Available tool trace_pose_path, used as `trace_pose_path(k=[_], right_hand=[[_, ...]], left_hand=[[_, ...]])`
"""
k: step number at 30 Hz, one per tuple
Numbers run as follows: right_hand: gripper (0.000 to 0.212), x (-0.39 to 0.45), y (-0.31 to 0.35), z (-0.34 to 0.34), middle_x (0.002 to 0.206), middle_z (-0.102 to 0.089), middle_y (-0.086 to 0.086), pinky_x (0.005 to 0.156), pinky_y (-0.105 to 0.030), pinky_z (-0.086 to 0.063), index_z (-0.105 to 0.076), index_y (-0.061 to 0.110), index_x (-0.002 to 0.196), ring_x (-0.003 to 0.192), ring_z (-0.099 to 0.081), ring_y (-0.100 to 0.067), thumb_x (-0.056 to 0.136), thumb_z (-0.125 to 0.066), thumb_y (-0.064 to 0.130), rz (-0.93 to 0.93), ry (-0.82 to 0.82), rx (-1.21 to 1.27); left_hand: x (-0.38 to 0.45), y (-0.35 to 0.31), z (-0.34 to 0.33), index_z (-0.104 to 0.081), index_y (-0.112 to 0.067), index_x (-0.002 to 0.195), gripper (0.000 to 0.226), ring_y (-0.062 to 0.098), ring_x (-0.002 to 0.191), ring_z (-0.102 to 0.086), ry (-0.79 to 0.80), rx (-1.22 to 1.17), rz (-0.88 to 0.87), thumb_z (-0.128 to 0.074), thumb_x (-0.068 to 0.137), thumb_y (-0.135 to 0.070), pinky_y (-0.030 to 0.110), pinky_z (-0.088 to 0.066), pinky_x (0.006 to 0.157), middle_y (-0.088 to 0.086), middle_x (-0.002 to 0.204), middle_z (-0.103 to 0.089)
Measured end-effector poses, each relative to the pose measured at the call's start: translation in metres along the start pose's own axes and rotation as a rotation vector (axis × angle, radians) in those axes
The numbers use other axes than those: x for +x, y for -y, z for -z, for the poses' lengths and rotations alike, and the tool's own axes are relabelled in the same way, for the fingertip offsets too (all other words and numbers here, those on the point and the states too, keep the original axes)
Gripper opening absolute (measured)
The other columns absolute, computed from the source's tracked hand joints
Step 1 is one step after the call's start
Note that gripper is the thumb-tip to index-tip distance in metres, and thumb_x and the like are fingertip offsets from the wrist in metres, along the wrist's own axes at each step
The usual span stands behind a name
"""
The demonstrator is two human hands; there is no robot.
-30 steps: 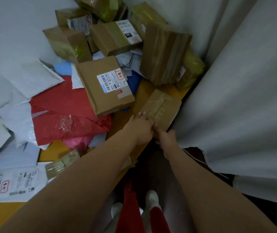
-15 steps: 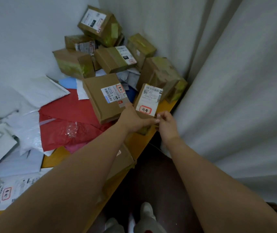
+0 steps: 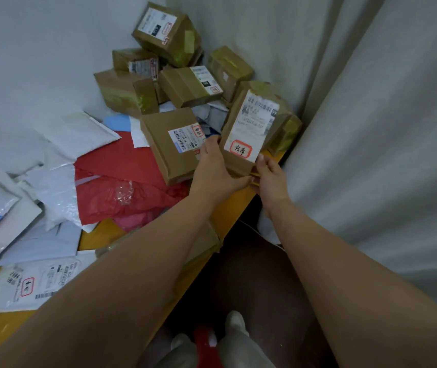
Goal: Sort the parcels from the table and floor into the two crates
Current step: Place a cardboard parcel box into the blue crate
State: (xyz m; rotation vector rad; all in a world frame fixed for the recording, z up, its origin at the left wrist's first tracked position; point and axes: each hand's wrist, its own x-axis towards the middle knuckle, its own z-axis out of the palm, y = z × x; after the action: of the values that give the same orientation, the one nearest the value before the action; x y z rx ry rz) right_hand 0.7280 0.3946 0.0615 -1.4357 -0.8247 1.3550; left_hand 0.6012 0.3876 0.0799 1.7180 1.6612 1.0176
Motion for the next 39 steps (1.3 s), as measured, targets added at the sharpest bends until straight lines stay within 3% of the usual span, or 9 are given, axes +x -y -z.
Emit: trace_pose_path(k=[5,9,12,17,20,24,28,33,39], right_hand=[[0.043,-0.009,0.016,-0.017,0.129,-0.061,-0.006,0.101,-0.042,-0.047,-0.053,0.016,0.133,0.113,-0.059,-0.025,0.101,-0.044,0.042,-0.009,0.013,-0.008],[0.044,-0.024,0.017,-0.034,0.124,-0.063,-0.004,0.102,-0.045,-0.046,-0.054,0.018,0.132,0.110,-0.061,-0.024,0.100,-0.043,0.046,-0.005,0.033,-0.051],[0.049,-0.036,0.007,-0.047,0.129,-0.060,-0.003,0.103,-0.045,-0.042,-0.050,0.019,0.135,0.116,-0.058,-0.024,0.100,-0.040,0.050,-0.051,0.060,-0.101],[0.043,-0.065,-0.013,-0.083,0.116,-0.065,0.006,0.070,-0.029,-0.051,-0.055,0.026,0.125,0.096,-0.064,-0.012,0.099,-0.037,0.054,-0.106,0.235,-0.066],[0.059,-0.086,-0.017,-0.114,0.124,-0.064,-0.001,0.078,-0.035,-0.055,-0.049,0.027,0.137,0.107,-0.064,-0.023,0.092,-0.042,0.065,-0.162,0.413,-0.037],[0.059,-0.119,-0.032,-0.142,0.128,-0.062,0.000,0.086,-0.044,-0.055,-0.049,0.028,0.138,0.114,-0.061,-0.025,0.088,-0.057,0.058,-0.194,0.609,-0.030],[0.052,-0.165,-0.056,-0.151,0.122,-0.066,0.001,0.089,-0.045,-0.054,-0.056,0.030,0.129,0.110,-0.064,-0.024,0.084,-0.064,0.055,-0.188,0.768,-0.139],[0.020,-0.236,-0.068,-0.173,0.109,-0.069,0.011,0.067,-0.031,-0.058,-0.062,0.039,0.109,0.100,-0.066,-0.014,0.090,-0.063,0.044,-0.152,0.997,-0.307],[0.045,-0.347,-0.097,-0.223,0.126,-0.063,0.004,0.099,-0.051,-0.049,-0.053,0.029,0.134,0.112,-0.061,-0.020,0.092,-0.061,0.043,-0.042,1.198,-0.481]], left_hand=[[-0.004,-0.009,0.027,-0.030,-0.005,0.137,0.100,0.015,0.120,-0.040,-0.082,0.009,-0.048,-0.088,0.062,-0.034,0.013,-0.033,0.089,0.010,0.133,-0.040],[-0.019,-0.008,0.048,-0.031,-0.006,0.136,0.096,0.016,0.120,-0.044,-0.112,-0.031,-0.026,-0.087,0.064,-0.039,0.023,-0.041,0.092,0.009,0.132,-0.043],[-0.034,0.006,0.066,-0.034,-0.013,0.131,0.087,0.009,0.116,-0.047,-0.132,-0.108,0.022,-0.085,0.067,-0.042,0.015,-0.039,0.089,0.001,0.128,-0.048],[-0.071,0.034,0.107,-0.039,-0.021,0.116,0.064,-0.002,0.096,-0.058,-0.203,-0.265,0.160,-0.079,0.073,-0.045,0.005,-0.048,0.073,-0.013,0.108,-0.058],[-0.105,0.050,0.140,-0.045,-0.016,0.122,0.053,-0.001,0.094,-0.059,-0.296,-0.299,0.271,-0.069,0.084,-0.046,0.007,-0.049,0.067,-0.012,0.105,-0.059],[-0.168,0.061,0.174,-0.046,-0.021,0.132,0.043,0.008,0.105,-0.059,-0.331,-0.345,0.372,-0.051,0.095,-0.045,0.022,-0.052,0.083,-0.008,0.117,-0.060],[-0.242,0.060,0.192,-0.044,-0.012,0.140,0.059,0.032,0.129,-0.045,-0.371,-0.149,0.597,-0.032,0.099,-0.053,0.051,-0.038,0.107,0.013,0.140,-0.050],[-0.343,0.051,0.222,-0.056,-0.020,0.111,0.043,0.022,0.095,-0.060,-0.416,-0.087,0.754,-0.028,0.101,-0.050,0.034,-0.046,0.073,0.009,0.112,-0.061],[-0.462,0.050,0.279,-0.055,-0.013,0.122,0.047,0.023,0.097,-0.062,-0.409,0.003,0.929,-0.031,0.101,-0.048,0.035,-0.042,0.074,0.009,0.114,-0.061]])
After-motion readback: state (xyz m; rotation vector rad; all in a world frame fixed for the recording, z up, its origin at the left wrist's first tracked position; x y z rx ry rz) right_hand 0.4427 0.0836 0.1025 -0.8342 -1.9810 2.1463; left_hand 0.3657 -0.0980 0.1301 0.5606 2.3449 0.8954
